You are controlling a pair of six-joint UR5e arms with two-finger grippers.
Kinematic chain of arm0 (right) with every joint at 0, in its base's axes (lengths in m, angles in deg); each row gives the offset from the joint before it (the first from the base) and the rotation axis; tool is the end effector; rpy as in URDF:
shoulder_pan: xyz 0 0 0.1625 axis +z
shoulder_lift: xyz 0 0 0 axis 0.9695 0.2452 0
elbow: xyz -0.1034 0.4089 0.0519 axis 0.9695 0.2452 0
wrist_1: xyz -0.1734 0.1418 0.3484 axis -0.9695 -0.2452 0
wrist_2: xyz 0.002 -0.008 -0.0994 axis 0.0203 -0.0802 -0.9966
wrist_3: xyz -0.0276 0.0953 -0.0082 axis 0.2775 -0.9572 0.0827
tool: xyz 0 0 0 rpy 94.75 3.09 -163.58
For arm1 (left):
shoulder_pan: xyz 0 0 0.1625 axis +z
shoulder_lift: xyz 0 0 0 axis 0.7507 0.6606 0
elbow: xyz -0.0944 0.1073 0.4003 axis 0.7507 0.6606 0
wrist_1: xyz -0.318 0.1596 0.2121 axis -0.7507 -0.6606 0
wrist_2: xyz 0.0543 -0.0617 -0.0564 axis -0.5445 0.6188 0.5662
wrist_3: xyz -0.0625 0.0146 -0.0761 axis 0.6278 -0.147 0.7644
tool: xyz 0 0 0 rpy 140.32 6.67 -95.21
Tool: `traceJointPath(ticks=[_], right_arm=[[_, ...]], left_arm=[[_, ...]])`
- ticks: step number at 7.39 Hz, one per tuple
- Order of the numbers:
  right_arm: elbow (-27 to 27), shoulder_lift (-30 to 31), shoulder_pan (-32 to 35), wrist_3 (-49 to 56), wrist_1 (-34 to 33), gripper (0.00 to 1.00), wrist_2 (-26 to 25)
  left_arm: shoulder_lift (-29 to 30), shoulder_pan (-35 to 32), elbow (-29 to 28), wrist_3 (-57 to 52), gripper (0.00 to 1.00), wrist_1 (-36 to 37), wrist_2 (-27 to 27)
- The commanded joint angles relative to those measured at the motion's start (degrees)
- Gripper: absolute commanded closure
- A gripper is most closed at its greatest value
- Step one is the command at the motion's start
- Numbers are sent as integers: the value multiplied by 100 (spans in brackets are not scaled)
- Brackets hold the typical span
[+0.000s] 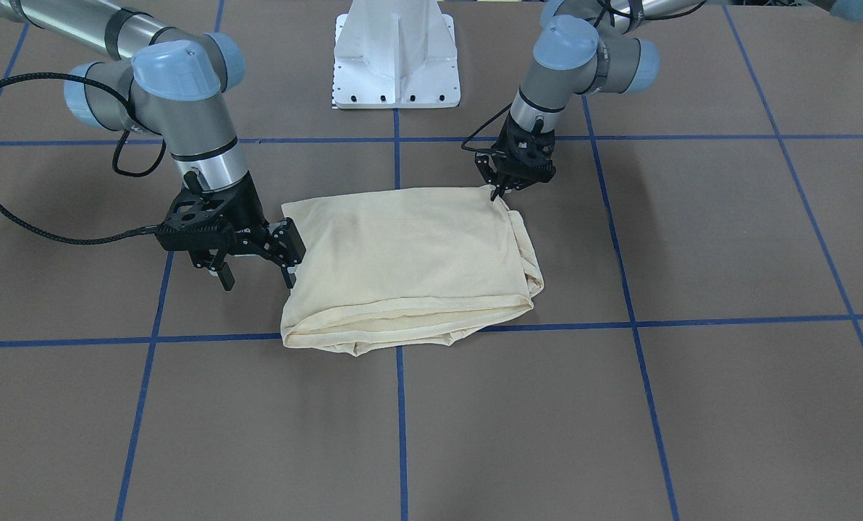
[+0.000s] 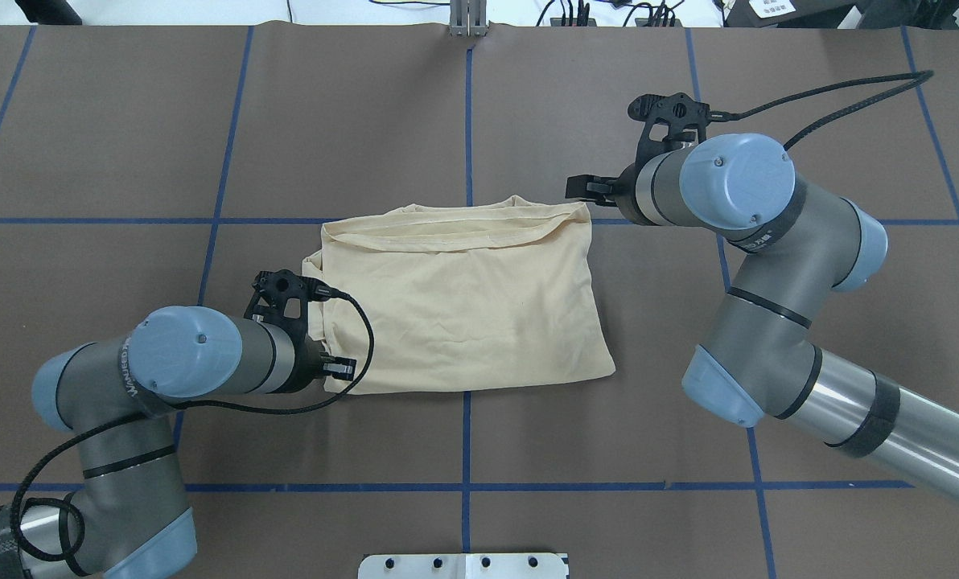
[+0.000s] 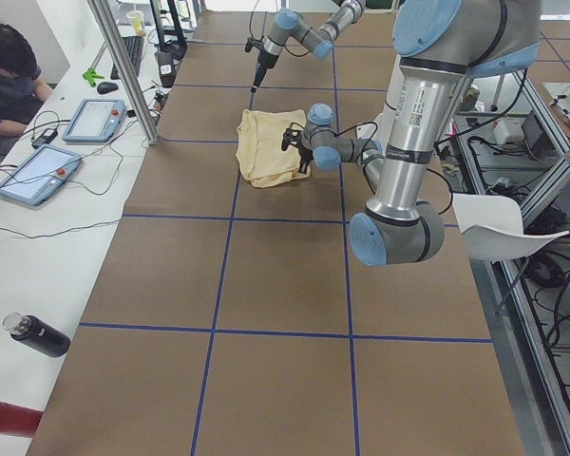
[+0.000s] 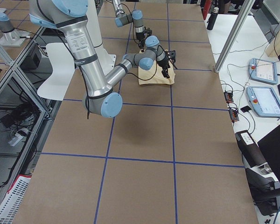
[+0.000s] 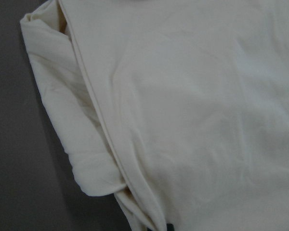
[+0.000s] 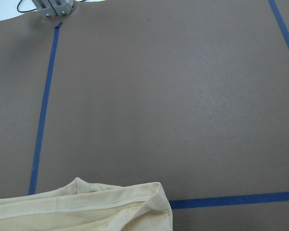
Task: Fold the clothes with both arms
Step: 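Grasp the shirt edge with the left gripper and drag it away from the robot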
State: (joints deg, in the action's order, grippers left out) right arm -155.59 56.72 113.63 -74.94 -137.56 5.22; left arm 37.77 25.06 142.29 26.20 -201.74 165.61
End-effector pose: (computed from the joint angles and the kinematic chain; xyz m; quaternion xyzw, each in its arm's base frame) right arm -0.4294 -0.4949 0.2848 0.1989 -0.4263 0.1363 0.8719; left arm 0.5012 -0.3499 0.3259 0.1399 0.4531 0.0408 0.8794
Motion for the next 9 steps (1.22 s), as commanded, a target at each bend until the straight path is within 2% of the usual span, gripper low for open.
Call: traceJointPath(ticks=[1,2,3,4,5,6,7,8,9], right_arm=[[34,-10,-29,4,0,0,0],[43,-10,-47,4,0,0,0],[43,-28,-73,-5,0,0,0],[52,-37,-108,-22,0,0,-9],[52,-63,-143,-57,0,0,-18],[34,-63,-144,-66,0,0,-9],[52,-72,-161,-66,0,0,-9],[43,-81,-205,-75,0,0,-44],[60,-124,-336,-119,0,0,-227]], left_arm=[[33,-581,-210,-666,100,291,-291],[138,-977,-637,-1140,100,257,-415],[617,-1537,-1277,-1650,100,231,-416],[1205,-1978,-2188,-2012,100,65,-407],[2046,-2191,-3607,-2041,100,-832,-407],[2768,-2367,-4682,-2285,100,-1520,-364],[2941,-2604,-4850,-2697,100,-1536,-293],[2908,-2781,-4851,-3075,72,-1553,-127],[2603,-2817,-4503,-3444,1,-1823,231]])
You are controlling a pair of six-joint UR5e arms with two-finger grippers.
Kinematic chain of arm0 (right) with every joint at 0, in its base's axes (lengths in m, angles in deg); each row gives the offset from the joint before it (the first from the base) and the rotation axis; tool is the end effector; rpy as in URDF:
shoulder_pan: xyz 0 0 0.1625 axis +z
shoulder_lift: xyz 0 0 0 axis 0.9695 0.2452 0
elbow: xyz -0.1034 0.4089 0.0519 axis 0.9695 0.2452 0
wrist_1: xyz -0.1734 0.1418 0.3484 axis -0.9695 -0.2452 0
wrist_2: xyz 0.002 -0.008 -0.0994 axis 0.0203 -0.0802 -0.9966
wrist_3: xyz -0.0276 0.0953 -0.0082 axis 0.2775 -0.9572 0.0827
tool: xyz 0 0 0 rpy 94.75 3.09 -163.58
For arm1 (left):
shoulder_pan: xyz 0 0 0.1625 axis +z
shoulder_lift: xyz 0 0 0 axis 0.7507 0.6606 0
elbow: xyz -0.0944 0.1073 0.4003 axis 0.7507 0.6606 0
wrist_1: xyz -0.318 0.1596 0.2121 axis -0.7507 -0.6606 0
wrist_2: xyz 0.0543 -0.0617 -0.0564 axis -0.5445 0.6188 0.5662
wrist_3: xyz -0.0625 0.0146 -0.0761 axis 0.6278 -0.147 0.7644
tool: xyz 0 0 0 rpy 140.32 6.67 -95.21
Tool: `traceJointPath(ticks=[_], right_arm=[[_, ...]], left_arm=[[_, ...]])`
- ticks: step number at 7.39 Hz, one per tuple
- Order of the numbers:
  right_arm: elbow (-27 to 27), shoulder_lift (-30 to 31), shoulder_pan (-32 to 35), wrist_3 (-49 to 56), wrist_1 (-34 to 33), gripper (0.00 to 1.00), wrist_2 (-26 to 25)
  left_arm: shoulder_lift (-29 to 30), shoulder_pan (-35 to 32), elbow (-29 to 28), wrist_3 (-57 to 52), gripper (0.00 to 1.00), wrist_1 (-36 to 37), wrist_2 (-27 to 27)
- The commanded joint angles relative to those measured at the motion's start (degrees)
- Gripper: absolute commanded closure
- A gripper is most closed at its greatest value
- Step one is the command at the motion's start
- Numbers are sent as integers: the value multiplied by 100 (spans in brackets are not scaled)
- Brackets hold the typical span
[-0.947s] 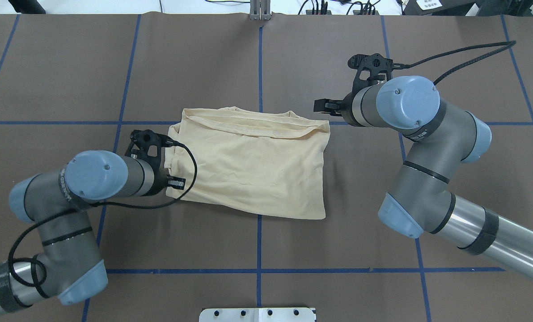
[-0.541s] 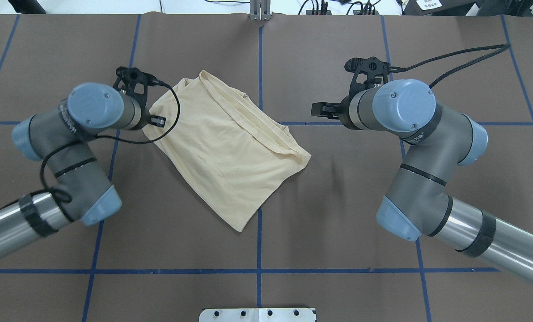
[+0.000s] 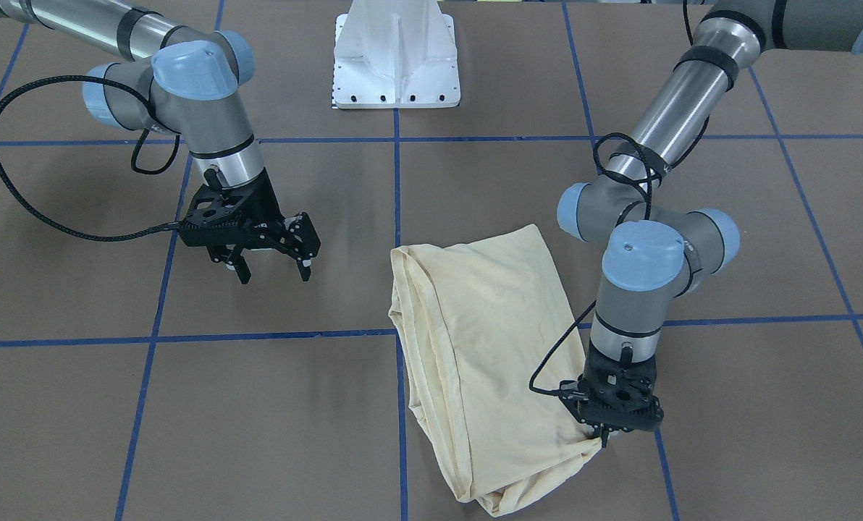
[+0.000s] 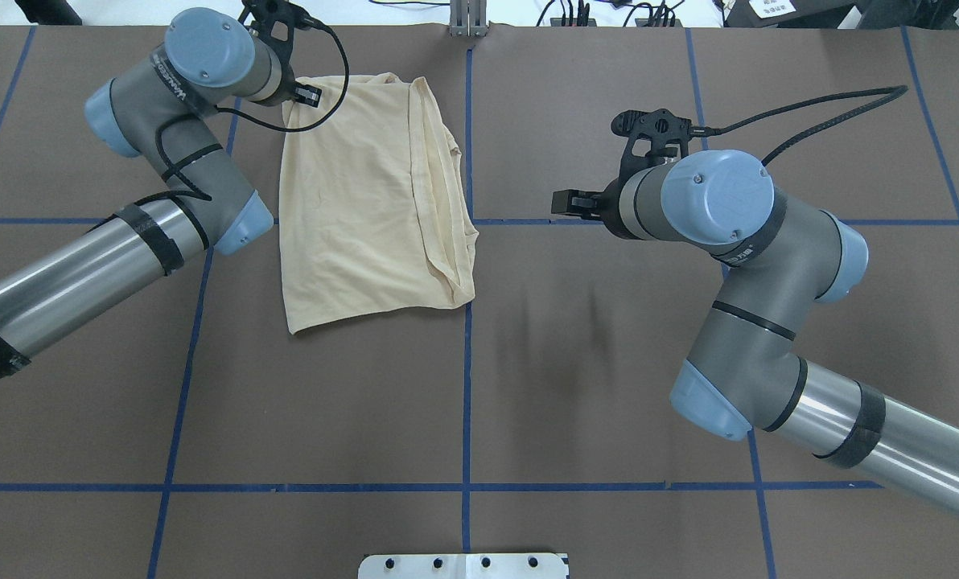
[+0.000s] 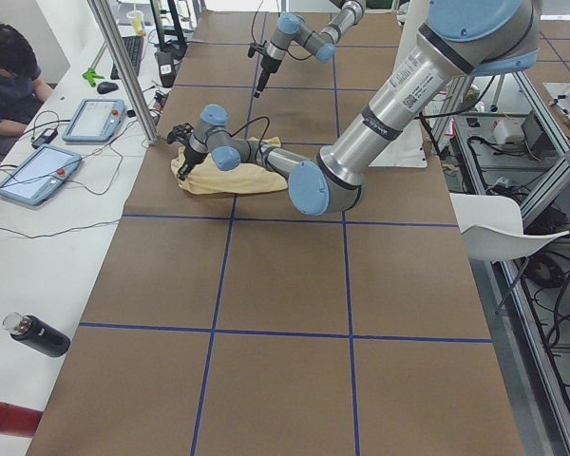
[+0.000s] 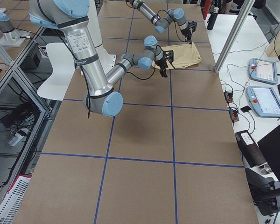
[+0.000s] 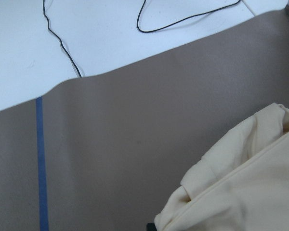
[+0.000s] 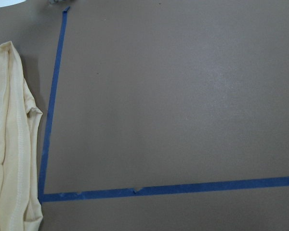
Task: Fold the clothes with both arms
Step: 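Reach the right gripper across to the shirt's side edge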
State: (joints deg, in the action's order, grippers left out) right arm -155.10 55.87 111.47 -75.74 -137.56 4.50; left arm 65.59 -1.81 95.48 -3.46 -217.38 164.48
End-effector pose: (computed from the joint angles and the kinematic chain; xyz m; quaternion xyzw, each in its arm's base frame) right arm -0.4503 -0.4818 0.2792 0.1941 -0.4313 0.1286 0.8716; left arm 0.4313 -0.7142 0.3445 0.3223 0.3110 0.0566 0.8923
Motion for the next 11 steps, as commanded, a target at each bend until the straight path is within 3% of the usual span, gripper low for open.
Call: traceJointPath(ticks=[1,2,4,5,6,7,11], right_arm=[[125,-231,-191,-91,-17,0,-244],[474,-624,-244,-422,-61,0,-262],[1920,-1923,-480,-1222,-97,0,-804],[2528,-2303,-647,-1591,-97,9,-1033],[2639,-2333,-762,-1594,-71,25,-1227],[2649,-2316,-841,-1586,-79,30,-1264],[2851,-2307,-982,-1498,-97,34,-1387]], left_arm=[[-695,-148,756,-526,0,-419,661],[-970,-148,1083,-535,0,-438,838],[-1245,-139,1446,-500,0,-429,849],[-1246,-139,1447,-483,0,-429,849],[-1272,-131,1508,-465,0,-429,849],[-1385,-122,1648,-465,0,-429,849],[-1500,-86,1799,-447,0,-429,831]])
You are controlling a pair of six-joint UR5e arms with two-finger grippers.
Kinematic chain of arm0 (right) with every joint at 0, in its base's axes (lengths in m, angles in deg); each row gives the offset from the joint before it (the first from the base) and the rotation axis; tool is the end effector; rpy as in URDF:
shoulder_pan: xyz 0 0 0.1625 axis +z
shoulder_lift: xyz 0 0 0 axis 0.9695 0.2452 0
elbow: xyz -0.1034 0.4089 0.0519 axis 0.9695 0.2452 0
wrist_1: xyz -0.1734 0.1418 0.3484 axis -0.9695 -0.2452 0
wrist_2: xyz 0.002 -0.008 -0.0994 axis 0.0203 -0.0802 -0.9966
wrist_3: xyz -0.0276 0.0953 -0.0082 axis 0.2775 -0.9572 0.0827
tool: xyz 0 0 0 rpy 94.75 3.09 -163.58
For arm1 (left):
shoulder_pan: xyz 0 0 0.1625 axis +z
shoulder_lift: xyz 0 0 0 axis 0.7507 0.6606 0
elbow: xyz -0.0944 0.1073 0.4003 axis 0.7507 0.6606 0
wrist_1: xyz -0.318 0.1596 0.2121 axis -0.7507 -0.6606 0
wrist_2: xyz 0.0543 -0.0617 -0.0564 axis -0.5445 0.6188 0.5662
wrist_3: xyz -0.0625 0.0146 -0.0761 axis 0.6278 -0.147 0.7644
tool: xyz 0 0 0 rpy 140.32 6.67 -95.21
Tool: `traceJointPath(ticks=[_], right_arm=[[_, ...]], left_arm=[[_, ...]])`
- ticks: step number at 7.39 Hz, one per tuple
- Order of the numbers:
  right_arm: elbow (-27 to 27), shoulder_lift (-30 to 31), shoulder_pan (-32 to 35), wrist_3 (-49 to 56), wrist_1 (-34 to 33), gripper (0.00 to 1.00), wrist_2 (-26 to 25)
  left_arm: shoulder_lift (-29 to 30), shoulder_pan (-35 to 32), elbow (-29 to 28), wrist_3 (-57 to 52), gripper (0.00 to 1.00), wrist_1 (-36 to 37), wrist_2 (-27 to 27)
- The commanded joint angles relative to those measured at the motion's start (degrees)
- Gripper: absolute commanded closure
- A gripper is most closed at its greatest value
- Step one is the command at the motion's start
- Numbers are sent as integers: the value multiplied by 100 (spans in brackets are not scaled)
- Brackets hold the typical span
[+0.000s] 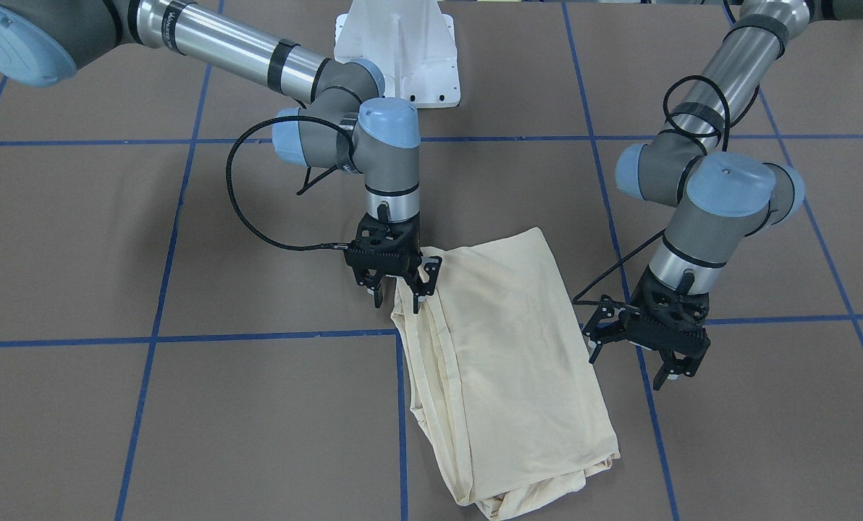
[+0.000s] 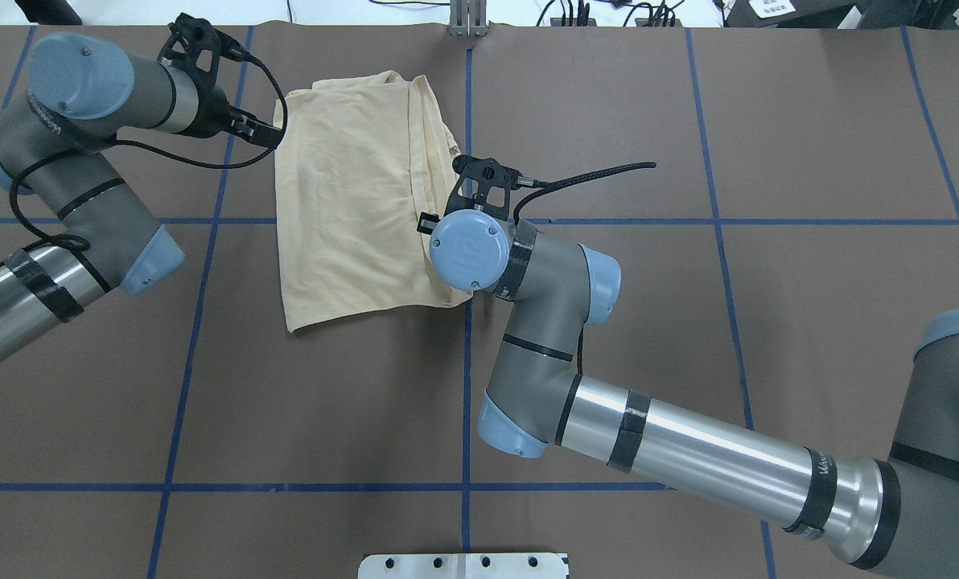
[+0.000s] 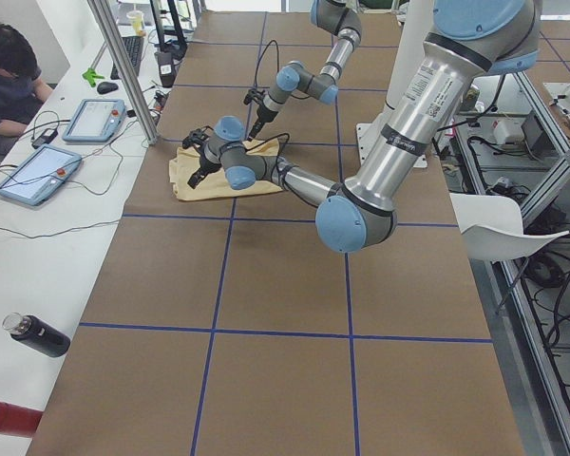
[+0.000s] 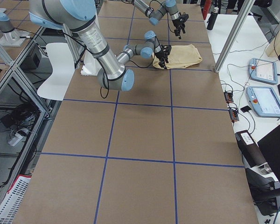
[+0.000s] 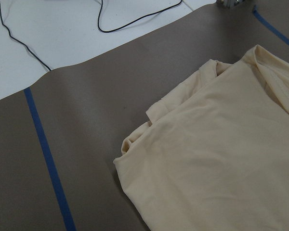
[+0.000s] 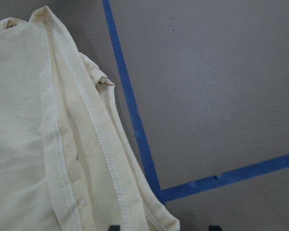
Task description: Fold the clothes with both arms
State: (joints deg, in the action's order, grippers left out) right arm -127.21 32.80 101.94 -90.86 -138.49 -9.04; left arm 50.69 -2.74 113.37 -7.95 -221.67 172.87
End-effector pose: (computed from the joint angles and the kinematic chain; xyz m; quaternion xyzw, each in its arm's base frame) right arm -0.6500 -0.4886 0.2132 0.1890 -0.3914 0.2251 0.8720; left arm 0.3699 -0.6359 0.3746 0.3447 0.3757 0.1215 0.8516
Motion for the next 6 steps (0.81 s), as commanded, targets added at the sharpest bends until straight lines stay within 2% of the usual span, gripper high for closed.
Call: traceJointPath(ticks=[1,6], right_arm=[[62,-26,-30,84,-4,47,-42],[114,-88,-30,146,5,49,-77]], left_arm=[[-10,6,1,2,0,0,-17],[-45,6,1,2,0,0,-17]])
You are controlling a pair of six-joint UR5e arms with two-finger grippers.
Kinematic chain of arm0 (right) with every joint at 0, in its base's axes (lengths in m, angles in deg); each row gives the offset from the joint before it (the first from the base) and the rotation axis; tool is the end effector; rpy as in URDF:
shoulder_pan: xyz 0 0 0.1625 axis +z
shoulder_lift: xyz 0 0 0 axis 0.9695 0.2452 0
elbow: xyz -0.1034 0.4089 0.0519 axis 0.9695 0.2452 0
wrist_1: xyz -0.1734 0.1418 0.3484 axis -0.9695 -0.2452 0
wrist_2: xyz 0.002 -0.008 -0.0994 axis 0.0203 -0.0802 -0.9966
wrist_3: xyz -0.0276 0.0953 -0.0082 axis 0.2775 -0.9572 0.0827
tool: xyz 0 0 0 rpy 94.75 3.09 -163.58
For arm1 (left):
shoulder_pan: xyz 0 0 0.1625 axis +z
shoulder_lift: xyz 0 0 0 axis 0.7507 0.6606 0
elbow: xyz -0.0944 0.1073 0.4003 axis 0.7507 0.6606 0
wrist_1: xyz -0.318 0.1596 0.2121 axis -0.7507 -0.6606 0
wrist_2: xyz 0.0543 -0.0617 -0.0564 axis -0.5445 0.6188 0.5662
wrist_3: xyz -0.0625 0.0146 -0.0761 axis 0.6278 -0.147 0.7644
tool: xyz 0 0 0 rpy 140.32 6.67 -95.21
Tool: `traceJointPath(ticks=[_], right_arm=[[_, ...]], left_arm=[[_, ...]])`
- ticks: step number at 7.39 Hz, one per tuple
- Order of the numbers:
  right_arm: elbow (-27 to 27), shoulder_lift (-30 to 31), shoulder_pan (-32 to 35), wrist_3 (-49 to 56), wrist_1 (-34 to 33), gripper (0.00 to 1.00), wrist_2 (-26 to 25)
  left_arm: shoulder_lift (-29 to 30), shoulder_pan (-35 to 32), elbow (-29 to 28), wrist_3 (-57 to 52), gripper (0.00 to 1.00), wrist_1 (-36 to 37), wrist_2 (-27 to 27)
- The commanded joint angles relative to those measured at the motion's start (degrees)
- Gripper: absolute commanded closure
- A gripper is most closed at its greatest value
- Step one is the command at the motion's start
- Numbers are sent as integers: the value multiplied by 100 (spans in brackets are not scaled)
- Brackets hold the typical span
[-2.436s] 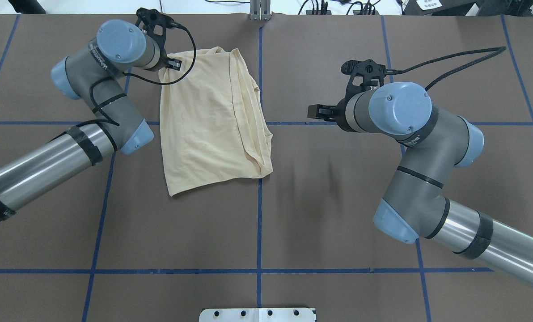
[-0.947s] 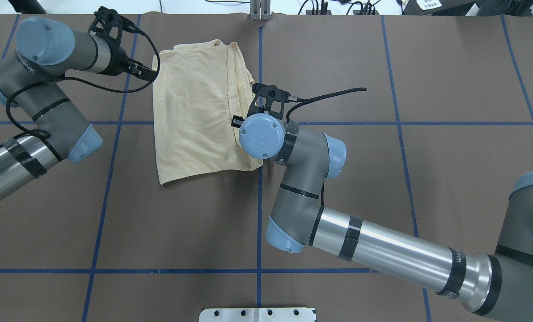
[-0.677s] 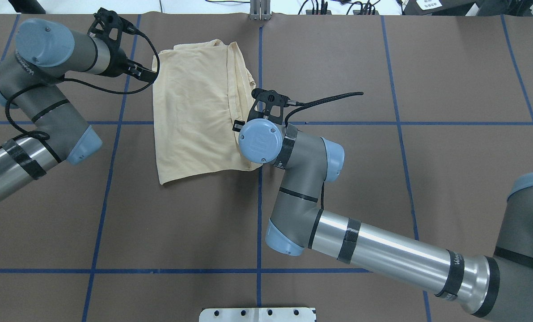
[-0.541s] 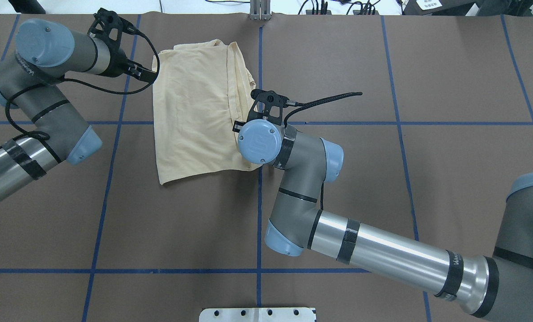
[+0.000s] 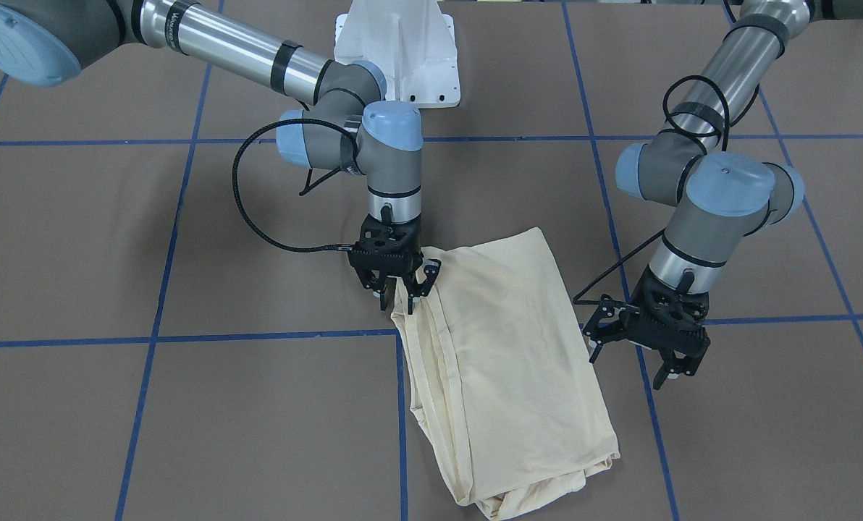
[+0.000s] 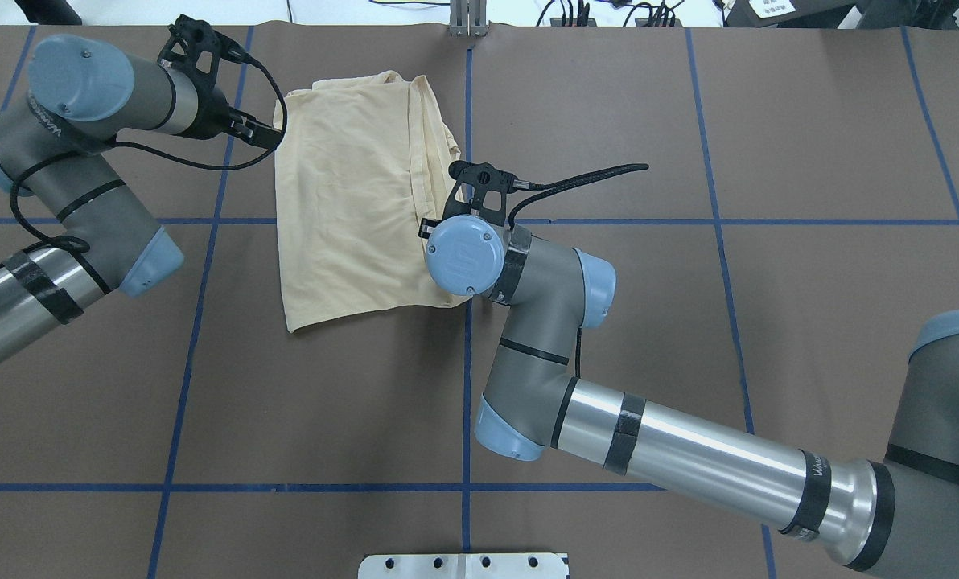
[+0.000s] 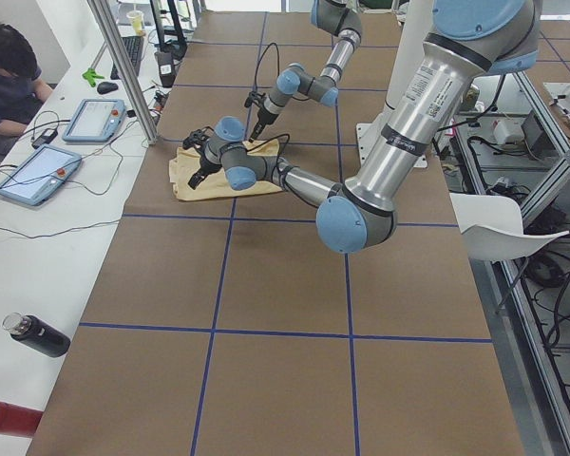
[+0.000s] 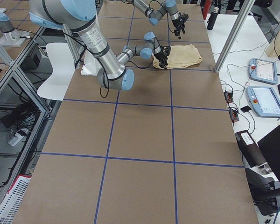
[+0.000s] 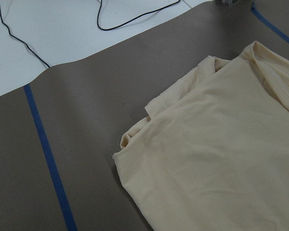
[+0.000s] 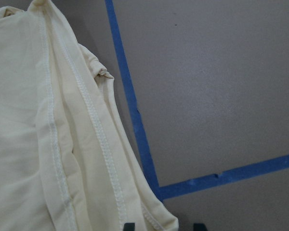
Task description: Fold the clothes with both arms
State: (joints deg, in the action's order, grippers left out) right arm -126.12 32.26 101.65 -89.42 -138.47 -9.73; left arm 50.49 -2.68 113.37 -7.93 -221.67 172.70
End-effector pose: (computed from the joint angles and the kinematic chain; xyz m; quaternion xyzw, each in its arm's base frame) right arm -0.6560 -0.4883 0.2144 0.1972 -0.3838 0.2143 0.8763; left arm 0.3699 -0.6352 0.3772 0.3439 0.3742 0.1209 0.8527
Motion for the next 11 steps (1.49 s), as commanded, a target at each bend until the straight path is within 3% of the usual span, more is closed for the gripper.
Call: traceJointPath(ticks=[1,5,6,7,10,11], right_arm=[[32,-95,0,-16,3,49,-26],[383,-262,-62,-16,-23,49,-105],[384,-297,-71,-16,-23,67,-105],[384,-298,-71,-16,-32,100,-105],[262,-298,-71,169,-293,100,-62],[-218,-37,-71,178,-487,100,-52]], left_arm=[[-34,0,0,0,0,0,0],[-69,9,9,0,0,9,-9],[-69,9,0,0,0,9,-9],[-69,9,9,0,0,9,-9],[-69,9,18,131,0,9,0],[-69,9,18,140,0,9,0]])
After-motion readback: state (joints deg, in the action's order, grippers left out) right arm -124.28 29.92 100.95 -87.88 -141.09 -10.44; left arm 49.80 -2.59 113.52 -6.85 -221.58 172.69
